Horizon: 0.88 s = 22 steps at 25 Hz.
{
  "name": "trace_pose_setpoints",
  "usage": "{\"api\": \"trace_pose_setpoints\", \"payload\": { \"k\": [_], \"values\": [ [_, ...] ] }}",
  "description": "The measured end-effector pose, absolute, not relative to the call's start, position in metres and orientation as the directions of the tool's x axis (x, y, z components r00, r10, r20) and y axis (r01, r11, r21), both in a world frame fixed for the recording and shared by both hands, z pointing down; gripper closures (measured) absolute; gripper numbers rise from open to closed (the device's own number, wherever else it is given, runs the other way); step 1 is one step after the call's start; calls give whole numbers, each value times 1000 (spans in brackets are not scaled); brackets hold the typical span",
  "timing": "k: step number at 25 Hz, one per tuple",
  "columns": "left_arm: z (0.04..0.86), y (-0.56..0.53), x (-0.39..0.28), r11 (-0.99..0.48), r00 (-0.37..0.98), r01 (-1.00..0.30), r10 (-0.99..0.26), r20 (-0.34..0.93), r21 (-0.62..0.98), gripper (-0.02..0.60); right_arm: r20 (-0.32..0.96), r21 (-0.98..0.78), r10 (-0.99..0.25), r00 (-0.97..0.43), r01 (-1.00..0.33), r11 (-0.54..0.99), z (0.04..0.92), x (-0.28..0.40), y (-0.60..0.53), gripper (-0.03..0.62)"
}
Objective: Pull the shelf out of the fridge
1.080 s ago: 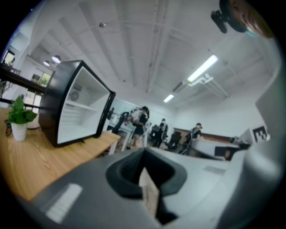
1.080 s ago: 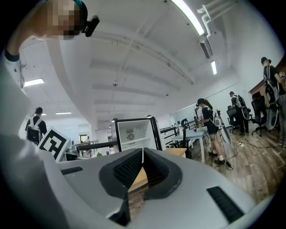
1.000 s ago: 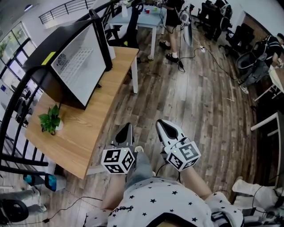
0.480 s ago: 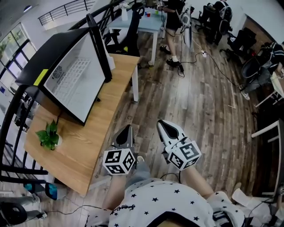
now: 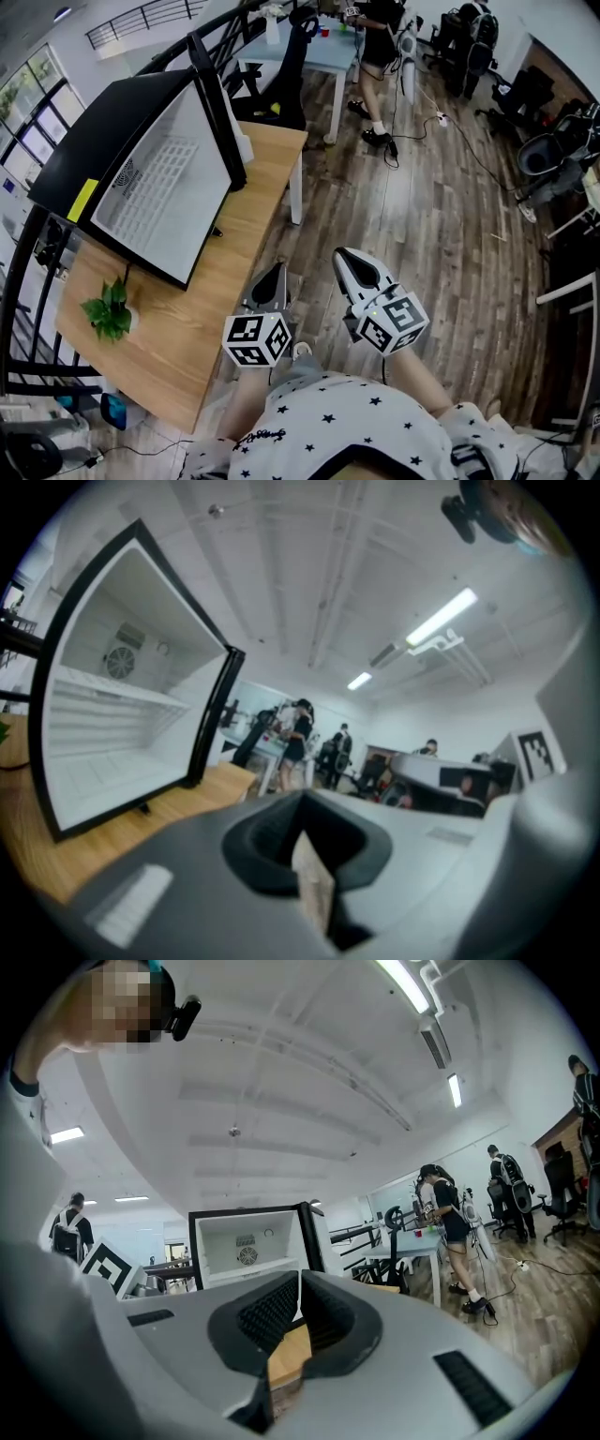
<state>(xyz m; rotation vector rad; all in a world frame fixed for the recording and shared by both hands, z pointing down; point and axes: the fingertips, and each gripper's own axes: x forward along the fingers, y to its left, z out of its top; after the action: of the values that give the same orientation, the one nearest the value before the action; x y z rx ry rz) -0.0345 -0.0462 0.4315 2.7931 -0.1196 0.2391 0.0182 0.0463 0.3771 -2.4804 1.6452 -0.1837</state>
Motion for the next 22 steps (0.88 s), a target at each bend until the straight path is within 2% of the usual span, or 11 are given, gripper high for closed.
{"api": "trace_pose_setpoints", "payload": {
  "k": [13,22],
  "values": [
    [434,-122,8,-936,982,-138,-86,168,324,577,9,-198,-949,317,-929,-312,382,61,-41,571],
    [433,-165,3,-917,965,-240,-190,178,318,577,38,-243,-979,199,-949,-203,395,63,-87,571]
  ]
}}
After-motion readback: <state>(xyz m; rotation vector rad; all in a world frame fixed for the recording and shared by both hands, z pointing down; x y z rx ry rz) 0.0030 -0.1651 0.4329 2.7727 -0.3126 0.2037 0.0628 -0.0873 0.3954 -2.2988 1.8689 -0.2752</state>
